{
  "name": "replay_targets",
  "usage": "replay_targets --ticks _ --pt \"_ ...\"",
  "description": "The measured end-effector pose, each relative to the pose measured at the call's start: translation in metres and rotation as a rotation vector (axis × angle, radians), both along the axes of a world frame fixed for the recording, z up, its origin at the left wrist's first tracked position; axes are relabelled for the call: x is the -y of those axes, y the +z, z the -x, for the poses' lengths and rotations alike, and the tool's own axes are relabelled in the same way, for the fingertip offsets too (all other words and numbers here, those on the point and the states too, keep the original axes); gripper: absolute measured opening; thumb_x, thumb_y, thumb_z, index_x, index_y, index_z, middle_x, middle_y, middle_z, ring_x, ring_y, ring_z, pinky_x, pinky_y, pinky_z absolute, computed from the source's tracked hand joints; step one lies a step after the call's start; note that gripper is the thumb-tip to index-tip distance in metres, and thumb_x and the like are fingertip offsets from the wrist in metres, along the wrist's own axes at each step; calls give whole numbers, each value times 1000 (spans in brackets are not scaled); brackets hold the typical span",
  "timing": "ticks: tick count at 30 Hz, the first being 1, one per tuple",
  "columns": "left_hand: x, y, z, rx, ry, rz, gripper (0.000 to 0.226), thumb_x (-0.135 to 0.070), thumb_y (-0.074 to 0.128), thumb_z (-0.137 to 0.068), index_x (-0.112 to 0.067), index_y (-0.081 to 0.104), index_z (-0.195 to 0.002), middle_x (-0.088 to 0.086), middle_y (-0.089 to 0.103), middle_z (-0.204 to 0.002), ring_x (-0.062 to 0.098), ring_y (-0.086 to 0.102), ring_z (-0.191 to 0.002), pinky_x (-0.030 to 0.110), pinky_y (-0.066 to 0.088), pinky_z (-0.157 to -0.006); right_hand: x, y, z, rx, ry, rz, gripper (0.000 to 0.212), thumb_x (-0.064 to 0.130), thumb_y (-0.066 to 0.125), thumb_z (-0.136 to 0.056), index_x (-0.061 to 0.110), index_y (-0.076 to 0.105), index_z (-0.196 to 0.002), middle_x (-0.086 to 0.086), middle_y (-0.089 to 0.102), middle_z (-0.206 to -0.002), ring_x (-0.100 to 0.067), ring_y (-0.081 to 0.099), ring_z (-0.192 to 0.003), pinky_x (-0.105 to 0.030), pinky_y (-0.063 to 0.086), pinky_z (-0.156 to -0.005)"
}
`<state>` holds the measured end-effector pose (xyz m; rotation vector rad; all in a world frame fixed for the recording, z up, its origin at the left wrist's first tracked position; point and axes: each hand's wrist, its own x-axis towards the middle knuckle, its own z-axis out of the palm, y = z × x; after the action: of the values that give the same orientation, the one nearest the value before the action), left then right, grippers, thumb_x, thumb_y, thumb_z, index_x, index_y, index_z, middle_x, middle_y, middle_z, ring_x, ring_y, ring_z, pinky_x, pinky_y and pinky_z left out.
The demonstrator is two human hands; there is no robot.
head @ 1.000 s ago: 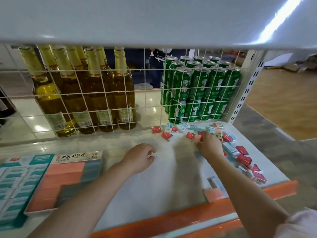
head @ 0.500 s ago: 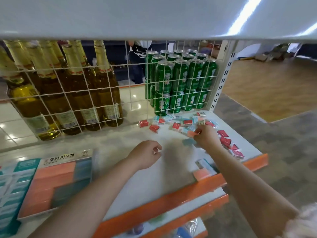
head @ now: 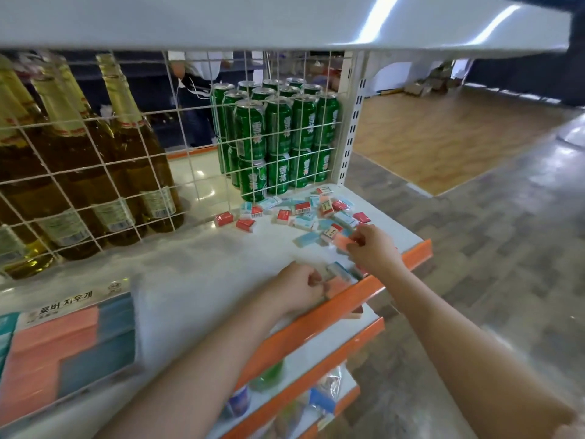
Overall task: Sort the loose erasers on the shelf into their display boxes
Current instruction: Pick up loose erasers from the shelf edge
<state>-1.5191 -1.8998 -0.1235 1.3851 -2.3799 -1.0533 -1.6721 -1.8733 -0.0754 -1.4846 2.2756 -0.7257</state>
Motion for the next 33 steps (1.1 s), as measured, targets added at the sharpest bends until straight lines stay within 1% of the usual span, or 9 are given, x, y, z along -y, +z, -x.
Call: replay_targets --ticks 4,9,15,17,19,25,28,31,33 --pt "-6 -2 7 25 -13 35 17 -30 60 -82 -18 59 -70 10 67 -96 26 63 -91 28 46 -73 -16 -1 2 1 -34 4 33 5 50 -87 17 38 -59 4 42 -61 -9 37 -55 -19 25 -47" --pt "-13 3 14 87 -26 86 22 -28 63 -81 -12 62 -96 16 63 -109 32 59 -101 37 49 -85 -31 -5 2 29 -53 25 24 -1 51 -81 10 44 -61 -5 48 -64 -20 43 -65 -29 33 -55" --pt "-20 -1 21 -42 131 40 20 -20 61 -82 -22 44 -71 8 66 -102 27 59 -97 31 44 -80 -50 -5 4 49 -82 48 20 6 51 -86 9 53 -67 2 47 -62 -11 40 -55 -20 29 -47" --pt "-21 1 21 -56 160 64 8 -24 58 -86 -19 54 -80 8 66 -102 27 60 -97 31 45 -80 -54 -5 6 56 -101 62 20 8 52 -88 12 53 -68 4 48 -64 -12 44 -58 -18 28 -45" --pt "-20 2 21 -60 172 72 11 -24 56 -89 -13 59 -89 10 66 -104 28 59 -98 32 44 -80 -56 -6 7 61 -108 59 26 10 52 -89 19 48 -65 6 49 -65 -10 45 -57 -13 28 -43" --pt "-17 3 16 -129 254 19 19 -27 58 -89 -9 64 -90 9 67 -98 27 60 -96 30 44 -77 -56 -8 7 64 -87 55 13 13 52 -91 13 58 -80 7 53 -68 -6 47 -57 -13 29 -45" --pt "-18 4 12 -245 352 -34 11 -16 58 -85 -9 62 -77 11 61 -82 27 56 -83 26 36 -67 -55 -9 6 78 -78 21 13 15 51 -93 12 63 -92 3 61 -83 -4 51 -62 -10 34 -47" --pt "-15 4 4 -321 419 -70 13 -16 58 -81 -9 59 -71 12 59 -74 23 50 -70 28 35 -62 -54 -10 5 65 -57 5 27 9 47 -93 9 61 -116 -4 64 -112 -16 60 -91 -18 49 -69" --pt "-12 3 -2 -366 447 -94 13 -16 59 -81 -7 60 -72 15 67 -79 26 57 -73 29 42 -65 -53 -9 3 64 -31 -2 34 5 46 -93 10 56 -125 -7 60 -124 -20 58 -107 -24 48 -80"
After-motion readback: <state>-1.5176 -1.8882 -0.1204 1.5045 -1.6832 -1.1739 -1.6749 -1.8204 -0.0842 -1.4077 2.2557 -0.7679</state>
